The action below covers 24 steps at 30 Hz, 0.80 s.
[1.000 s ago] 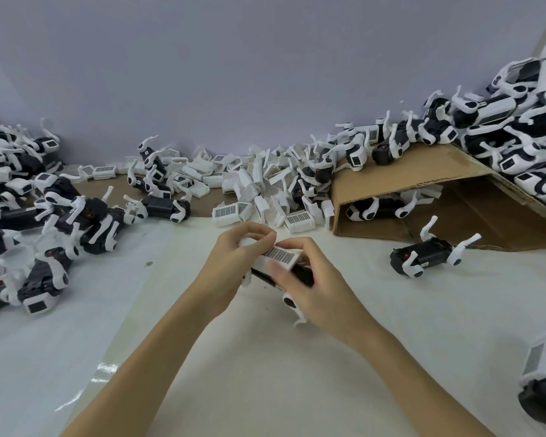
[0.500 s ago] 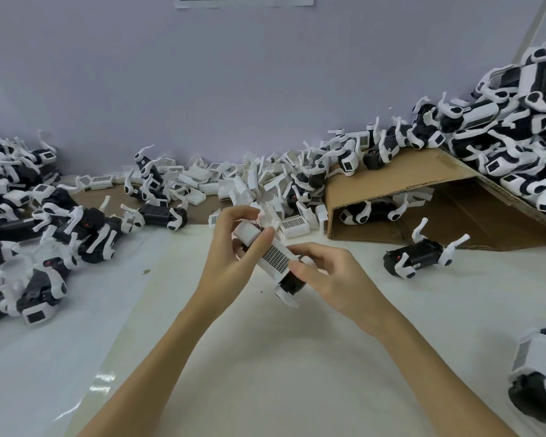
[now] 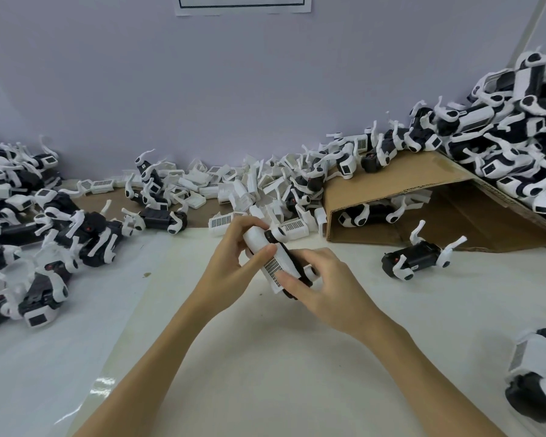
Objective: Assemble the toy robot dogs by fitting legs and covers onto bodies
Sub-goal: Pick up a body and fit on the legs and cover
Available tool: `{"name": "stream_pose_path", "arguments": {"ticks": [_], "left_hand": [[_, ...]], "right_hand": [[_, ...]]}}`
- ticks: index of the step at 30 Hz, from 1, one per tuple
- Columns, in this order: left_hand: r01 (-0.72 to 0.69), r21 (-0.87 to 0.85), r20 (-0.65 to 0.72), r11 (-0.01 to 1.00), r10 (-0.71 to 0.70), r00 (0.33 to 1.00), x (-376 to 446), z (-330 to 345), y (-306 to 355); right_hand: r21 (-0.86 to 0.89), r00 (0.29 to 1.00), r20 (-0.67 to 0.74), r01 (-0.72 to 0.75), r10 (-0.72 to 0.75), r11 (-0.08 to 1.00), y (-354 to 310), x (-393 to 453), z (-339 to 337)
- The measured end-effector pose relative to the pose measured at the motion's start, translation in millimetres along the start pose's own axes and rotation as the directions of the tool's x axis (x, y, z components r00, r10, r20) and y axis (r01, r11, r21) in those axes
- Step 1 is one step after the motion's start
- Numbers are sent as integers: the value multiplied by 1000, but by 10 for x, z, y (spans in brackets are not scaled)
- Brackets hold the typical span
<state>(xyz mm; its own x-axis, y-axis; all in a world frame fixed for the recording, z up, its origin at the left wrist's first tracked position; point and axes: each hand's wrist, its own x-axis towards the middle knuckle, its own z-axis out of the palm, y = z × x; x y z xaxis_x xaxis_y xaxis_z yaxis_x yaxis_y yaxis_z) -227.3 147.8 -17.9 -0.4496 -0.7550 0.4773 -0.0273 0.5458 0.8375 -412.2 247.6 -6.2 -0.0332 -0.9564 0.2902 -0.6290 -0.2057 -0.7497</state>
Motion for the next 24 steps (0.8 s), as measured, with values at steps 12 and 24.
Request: {"name": "stream_pose_path", "arguments": {"ticks": [12, 24], "left_hand": [[1, 43, 106, 999, -6, 994, -18, -21, 2], [-69, 3, 96, 998, 68, 993, -41, 66, 71]], "right_hand": [[-119, 996, -22, 84, -87, 989, 114, 34, 29], [-166, 986, 11, 165, -166, 972, 161, 47, -20]]}}
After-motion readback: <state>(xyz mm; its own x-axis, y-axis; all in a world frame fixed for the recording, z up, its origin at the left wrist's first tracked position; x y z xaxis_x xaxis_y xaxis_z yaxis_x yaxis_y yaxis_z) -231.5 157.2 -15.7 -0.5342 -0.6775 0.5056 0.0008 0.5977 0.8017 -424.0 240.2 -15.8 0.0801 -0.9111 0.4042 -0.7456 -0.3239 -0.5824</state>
